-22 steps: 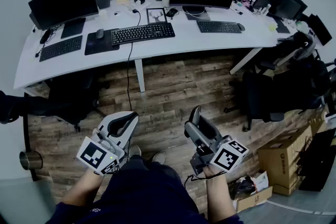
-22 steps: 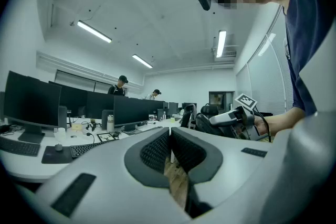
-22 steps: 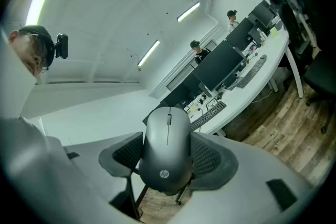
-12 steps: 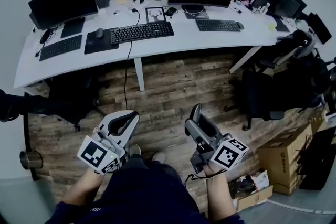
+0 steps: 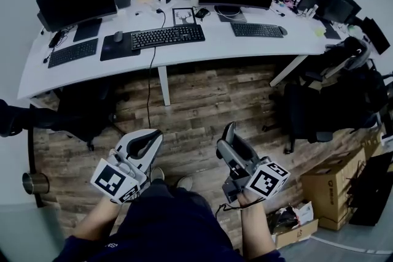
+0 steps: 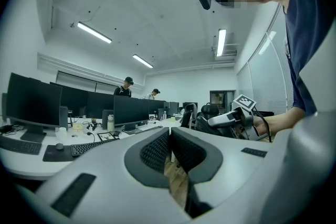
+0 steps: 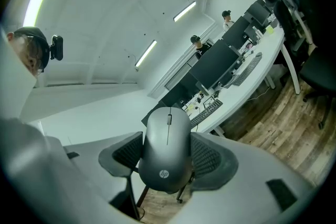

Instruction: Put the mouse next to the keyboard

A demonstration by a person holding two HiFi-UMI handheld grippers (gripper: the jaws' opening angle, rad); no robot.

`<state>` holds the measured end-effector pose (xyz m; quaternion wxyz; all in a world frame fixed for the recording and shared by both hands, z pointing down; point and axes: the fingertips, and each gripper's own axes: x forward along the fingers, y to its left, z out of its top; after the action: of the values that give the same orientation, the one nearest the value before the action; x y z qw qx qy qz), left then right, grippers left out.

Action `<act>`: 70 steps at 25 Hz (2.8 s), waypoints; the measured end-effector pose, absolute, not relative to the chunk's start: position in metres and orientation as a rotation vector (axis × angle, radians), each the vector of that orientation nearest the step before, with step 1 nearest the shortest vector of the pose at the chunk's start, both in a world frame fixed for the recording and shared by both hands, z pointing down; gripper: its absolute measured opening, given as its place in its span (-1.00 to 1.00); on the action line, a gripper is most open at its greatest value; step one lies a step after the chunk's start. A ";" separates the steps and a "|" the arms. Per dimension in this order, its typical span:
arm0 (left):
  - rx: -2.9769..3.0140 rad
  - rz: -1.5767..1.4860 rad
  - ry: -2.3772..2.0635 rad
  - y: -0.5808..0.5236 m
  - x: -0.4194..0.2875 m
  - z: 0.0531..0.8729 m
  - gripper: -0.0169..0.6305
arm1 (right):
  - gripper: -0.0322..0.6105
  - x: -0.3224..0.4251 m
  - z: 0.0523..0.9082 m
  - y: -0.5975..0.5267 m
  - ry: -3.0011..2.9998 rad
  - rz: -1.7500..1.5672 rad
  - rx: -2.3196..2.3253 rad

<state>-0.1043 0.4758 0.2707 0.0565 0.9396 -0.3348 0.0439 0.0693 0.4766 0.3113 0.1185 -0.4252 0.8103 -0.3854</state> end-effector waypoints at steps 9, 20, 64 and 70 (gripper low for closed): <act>2.852 0.127 -1.035 0.478 -0.089 0.269 -0.83 | 0.00 0.086 0.315 0.479 2.376 -1.131 -1.235; 2.858 0.124 -1.025 0.474 -0.066 0.269 -0.83 | 0.00 0.108 0.314 0.475 2.370 -1.123 -1.237; 2.838 0.132 -0.934 0.270 -0.075 0.298 -0.83 | 0.00 0.095 0.337 0.281 2.336 -1.166 -1.294; 2.833 0.128 -0.915 0.231 -0.088 0.300 -0.83 | 0.00 0.081 0.337 0.244 2.330 -1.172 -1.311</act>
<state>-0.0876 0.2306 0.3005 0.0808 0.9476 -0.3062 0.0428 0.0810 0.2435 0.3374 0.1110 -0.4462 0.7934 -0.3989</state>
